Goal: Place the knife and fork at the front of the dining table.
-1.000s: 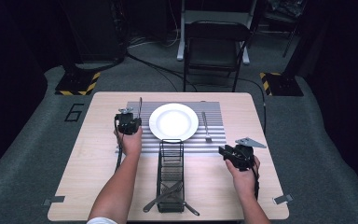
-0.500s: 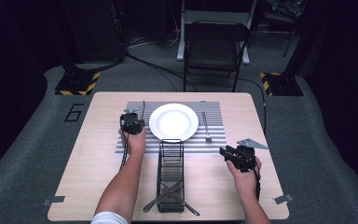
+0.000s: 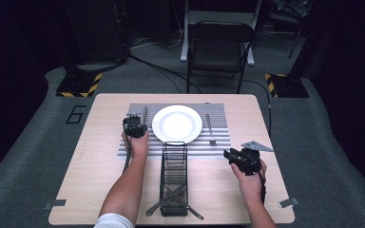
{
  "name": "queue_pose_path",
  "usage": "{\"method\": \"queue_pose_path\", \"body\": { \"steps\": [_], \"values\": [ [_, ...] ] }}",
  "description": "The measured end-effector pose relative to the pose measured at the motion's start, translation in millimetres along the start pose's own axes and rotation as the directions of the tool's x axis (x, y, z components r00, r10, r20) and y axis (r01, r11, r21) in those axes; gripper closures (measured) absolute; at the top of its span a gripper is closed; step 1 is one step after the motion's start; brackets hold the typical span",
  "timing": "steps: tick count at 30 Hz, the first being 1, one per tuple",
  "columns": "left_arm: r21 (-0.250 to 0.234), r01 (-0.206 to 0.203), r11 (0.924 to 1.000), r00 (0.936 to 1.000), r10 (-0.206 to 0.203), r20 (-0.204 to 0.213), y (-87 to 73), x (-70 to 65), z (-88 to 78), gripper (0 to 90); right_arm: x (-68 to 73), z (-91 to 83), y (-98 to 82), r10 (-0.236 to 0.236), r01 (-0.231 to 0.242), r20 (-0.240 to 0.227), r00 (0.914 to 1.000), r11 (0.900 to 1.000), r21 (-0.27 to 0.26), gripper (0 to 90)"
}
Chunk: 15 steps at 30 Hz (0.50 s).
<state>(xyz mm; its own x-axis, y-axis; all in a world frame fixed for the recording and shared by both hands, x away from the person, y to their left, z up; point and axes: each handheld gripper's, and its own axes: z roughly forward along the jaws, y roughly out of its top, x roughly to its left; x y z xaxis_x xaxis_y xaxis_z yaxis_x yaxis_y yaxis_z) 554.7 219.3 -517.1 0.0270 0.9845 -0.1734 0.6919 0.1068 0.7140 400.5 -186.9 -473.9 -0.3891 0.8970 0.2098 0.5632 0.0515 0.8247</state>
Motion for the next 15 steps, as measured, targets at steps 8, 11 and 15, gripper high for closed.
{"method": "queue_pose_path", "body": {
  "steps": [8, 11, 15],
  "values": [
    [-0.007, -0.015, 0.9999, 0.9999, 0.015, 0.003, 1.2, 1.0, 2.2, 82.9, 0.0, 0.3, 0.0, 0.001, -0.001, -0.003, 1.0000, 1.000, -0.001, 64.7],
    [-0.006, -0.017, 0.9998, 0.9998, 0.017, 0.002, 1.8, 0.3, 2.8, 82.7, 0.0, 0.6, -0.2, 0.002, -0.002, -0.003, 1.0000, 1.000, 0.001, 64.7],
    [-0.004, -0.007, 1.0000, 1.0000, 0.007, 0.003, 2.0, 0.5, 2.8, 82.5, 0.0, 0.1, -0.1, 0.003, -0.003, -0.006, 1.0000, 1.000, 0.000, 64.7]
  ]
}}
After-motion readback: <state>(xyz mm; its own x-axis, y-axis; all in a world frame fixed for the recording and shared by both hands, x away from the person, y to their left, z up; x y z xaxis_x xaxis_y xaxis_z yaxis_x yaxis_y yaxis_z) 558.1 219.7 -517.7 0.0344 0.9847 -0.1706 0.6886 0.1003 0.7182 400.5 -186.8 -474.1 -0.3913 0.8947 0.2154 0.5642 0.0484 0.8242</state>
